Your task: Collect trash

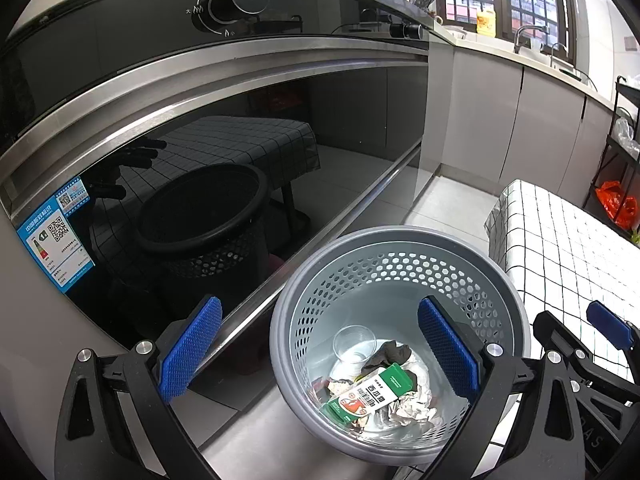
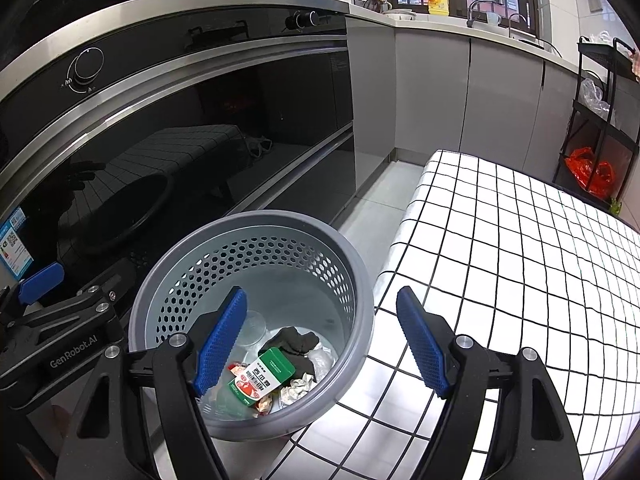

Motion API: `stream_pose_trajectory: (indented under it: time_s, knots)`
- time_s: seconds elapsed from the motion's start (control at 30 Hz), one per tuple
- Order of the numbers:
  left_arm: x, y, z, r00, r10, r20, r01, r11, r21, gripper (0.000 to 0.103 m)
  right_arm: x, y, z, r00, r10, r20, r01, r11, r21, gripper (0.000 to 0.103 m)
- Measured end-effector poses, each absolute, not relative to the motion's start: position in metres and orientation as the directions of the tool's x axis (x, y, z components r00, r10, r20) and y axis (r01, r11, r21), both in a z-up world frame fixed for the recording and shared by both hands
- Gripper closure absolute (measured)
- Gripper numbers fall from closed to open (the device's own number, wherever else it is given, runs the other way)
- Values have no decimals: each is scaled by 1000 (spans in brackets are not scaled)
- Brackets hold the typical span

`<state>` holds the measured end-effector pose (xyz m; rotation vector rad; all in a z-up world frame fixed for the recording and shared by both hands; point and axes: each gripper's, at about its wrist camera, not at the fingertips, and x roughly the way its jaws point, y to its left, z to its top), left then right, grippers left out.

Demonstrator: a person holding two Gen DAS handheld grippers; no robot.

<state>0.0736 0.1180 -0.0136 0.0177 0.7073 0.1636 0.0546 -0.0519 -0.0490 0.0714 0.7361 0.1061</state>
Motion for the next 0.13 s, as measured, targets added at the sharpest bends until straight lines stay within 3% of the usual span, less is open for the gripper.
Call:
stream_pose_trajectory:
  time_s: [0.13]
  knots:
    - [74, 118, -14, 748, 151, -646, -138, 988, 72, 6, 55, -52, -49, 737, 120, -665, -70, 992, 101, 29]
